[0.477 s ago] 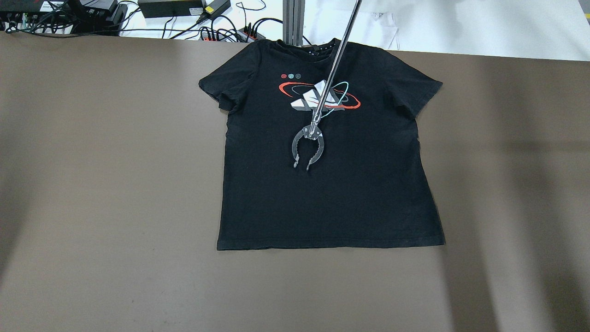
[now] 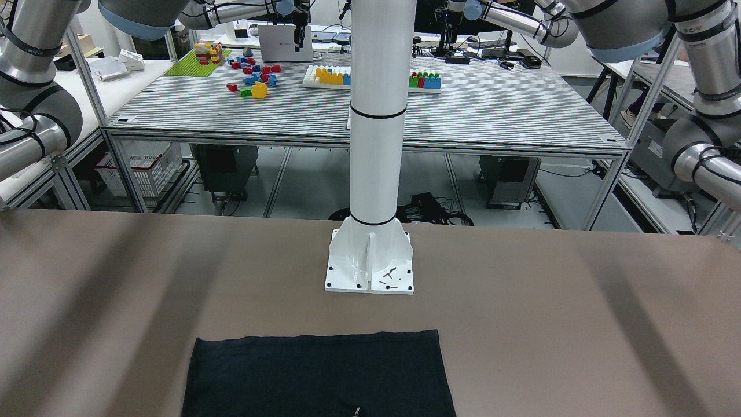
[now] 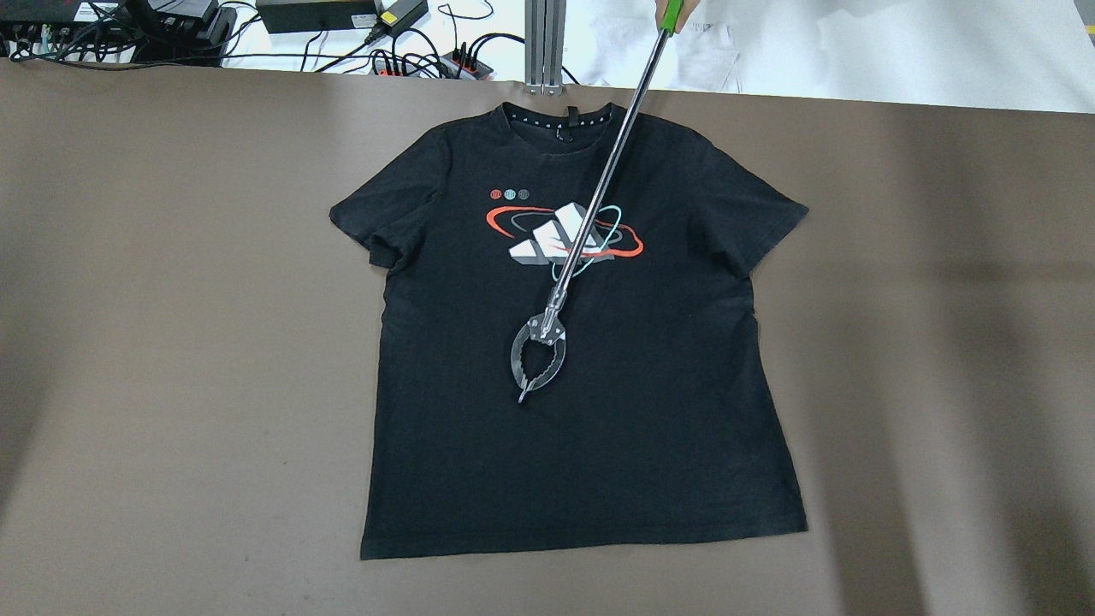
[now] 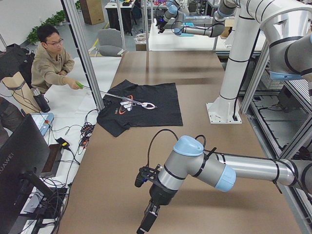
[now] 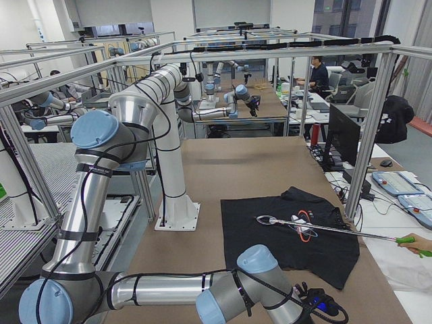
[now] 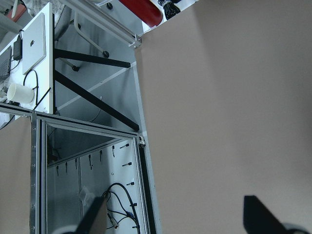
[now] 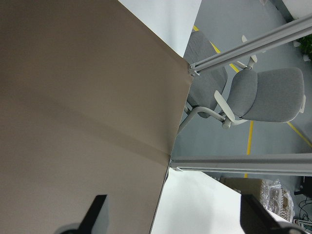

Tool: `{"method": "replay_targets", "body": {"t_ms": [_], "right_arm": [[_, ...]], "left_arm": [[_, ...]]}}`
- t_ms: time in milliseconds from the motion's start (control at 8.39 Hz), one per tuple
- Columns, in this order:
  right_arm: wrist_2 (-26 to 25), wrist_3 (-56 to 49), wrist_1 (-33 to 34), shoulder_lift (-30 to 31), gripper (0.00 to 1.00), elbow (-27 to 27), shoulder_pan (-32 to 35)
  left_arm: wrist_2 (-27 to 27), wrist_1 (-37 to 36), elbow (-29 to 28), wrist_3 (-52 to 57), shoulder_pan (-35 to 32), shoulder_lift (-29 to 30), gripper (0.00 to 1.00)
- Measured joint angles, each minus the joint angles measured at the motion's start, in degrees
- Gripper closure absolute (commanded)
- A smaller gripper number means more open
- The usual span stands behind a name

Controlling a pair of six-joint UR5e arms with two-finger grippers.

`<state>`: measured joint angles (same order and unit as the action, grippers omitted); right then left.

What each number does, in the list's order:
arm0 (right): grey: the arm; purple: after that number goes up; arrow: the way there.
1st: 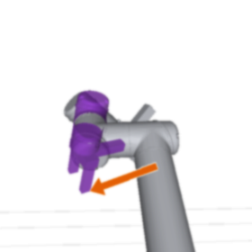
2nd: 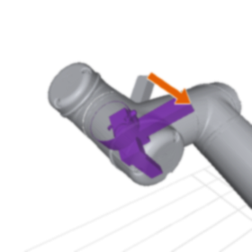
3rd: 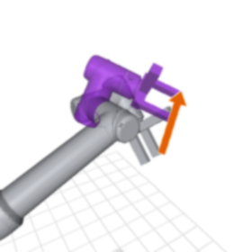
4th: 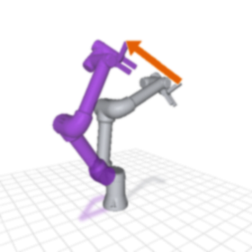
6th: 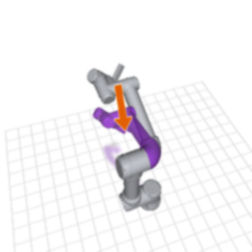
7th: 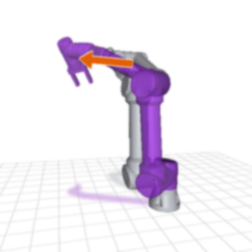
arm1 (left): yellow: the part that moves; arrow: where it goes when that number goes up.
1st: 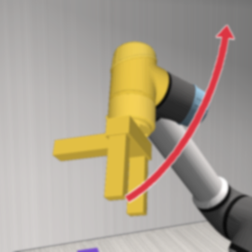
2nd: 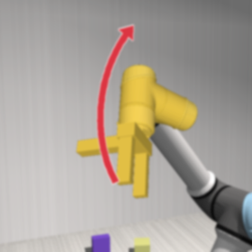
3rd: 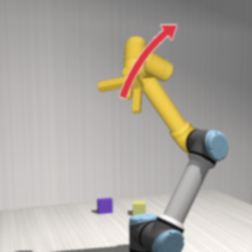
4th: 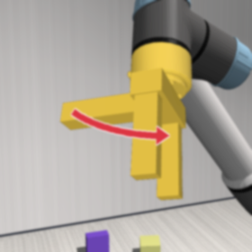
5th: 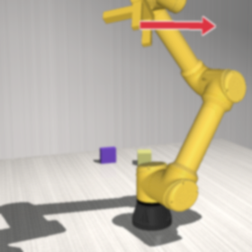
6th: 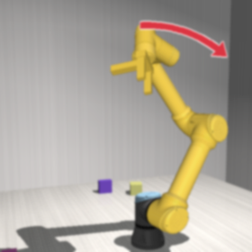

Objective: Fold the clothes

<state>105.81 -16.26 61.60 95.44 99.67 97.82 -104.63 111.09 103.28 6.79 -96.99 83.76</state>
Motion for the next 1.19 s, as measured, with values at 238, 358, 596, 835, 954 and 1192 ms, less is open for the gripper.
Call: {"method": "replay_targets", "body": {"t_ms": [238, 358, 596, 835, 954, 1192], "right_arm": [[0.14, -0.07, -0.13, 0.44, 0.05, 0.00, 0.00], [0.14, -0.10, -0.19, 0.55, 0.05, 0.00, 0.00], [0.33, -0.02, 0.09, 0.53, 0.05, 0.21, -0.04], [0.60, 0.30, 0.36, 0.47, 0.05, 0.07, -0.10], [0.70, 0.45, 0.31, 0.49, 0.05, 0.03, -0.13], [0.78, 0.73, 0.18, 0.52, 0.05, -0.06, -0.16]], "left_arm": [[0.09, 0.42, -0.49, 0.02, -0.01, -0.69, 0.00], [0.27, 0.59, -0.59, 0.09, 0.00, -0.87, 0.00], [0.40, 0.73, -0.60, 0.35, 0.00, -0.94, 0.00], [0.40, 0.81, -0.70, 0.59, -0.01, -1.05, 0.00], [0.40, 0.77, -0.80, 0.68, -0.03, -1.09, 0.00], [0.40, 0.72, -0.94, 0.76, -0.08, -1.14, 0.00]]}}
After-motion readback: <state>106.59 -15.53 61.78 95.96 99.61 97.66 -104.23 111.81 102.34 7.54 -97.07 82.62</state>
